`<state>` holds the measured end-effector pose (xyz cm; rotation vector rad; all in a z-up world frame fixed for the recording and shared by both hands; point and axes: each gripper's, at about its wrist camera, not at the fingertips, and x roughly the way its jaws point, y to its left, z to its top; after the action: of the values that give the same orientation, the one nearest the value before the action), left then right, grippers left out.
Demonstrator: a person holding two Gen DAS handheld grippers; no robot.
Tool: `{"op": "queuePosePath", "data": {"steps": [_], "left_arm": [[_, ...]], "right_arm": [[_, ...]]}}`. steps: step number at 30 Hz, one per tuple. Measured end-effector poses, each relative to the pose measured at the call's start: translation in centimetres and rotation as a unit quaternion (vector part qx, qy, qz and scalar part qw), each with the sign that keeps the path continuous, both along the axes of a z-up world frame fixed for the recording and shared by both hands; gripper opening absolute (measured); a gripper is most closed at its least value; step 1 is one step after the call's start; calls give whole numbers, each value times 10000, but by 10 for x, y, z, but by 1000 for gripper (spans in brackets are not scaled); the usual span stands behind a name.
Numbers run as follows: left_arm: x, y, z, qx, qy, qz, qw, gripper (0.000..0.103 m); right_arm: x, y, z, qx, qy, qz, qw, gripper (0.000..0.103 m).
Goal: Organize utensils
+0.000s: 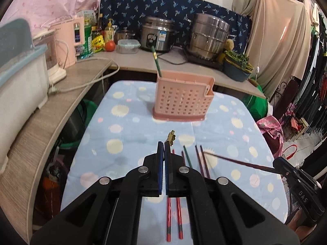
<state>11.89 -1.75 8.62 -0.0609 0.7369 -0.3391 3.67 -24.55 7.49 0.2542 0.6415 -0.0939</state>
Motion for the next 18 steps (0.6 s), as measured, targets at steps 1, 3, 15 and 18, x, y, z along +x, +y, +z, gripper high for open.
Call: {"op": "queuePosePath", "data": {"steps": [1,3,15,18], "left_arm": [[4,-2,5,6,-43,-8,10000,1],[11,-6,14,5,-101,-28,9999,1],[78,-37,74,201,-670,-35,9975,1],[101,-43,79,260,-616,-70,9977,1]], "right_arm": [[3,-2,4,-8,-52,-16,10000,7],[10,-6,13,-34,-162,-52,9998,7],[78,-33,81,-117,-972,-247,9949,6],[97,-37,100,-129,-1191,-243,9925,1]]}}
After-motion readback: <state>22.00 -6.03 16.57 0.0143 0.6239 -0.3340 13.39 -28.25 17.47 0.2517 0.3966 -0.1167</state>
